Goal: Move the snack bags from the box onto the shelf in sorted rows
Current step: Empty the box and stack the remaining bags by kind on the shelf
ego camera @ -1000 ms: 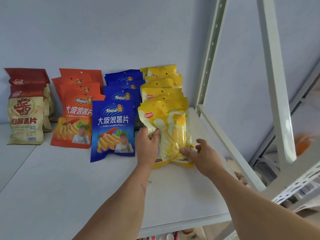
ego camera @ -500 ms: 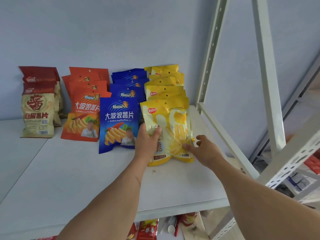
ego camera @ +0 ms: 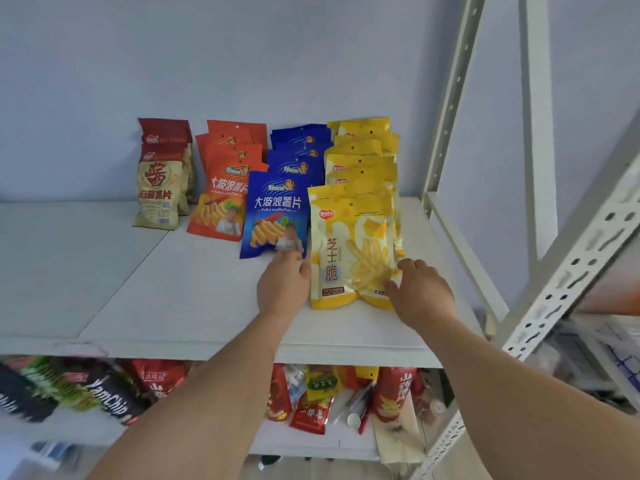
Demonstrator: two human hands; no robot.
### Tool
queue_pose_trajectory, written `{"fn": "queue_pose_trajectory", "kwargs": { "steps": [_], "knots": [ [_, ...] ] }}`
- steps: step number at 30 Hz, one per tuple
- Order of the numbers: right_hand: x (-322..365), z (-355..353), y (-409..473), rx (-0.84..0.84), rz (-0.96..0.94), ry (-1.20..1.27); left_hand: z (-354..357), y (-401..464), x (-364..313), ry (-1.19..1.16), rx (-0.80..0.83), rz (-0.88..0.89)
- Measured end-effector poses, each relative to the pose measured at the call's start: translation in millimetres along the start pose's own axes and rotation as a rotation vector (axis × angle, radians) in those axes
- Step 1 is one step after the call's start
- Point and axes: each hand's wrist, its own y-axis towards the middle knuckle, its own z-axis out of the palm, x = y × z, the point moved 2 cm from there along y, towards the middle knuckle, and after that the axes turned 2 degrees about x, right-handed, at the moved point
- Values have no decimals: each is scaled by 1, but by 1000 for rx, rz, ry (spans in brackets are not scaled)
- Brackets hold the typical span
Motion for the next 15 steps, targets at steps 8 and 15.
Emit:
{"fn": "queue_pose_trajectory", "kwargs": {
  "steps": [8,15],
  "knots": [
    [74,21,-58,-4,-599,-201,-54,-99,55,517,89,273],
    [158,43,-115,18,-811,-189,-118,-177,122,674,76,148]
  ]
}}
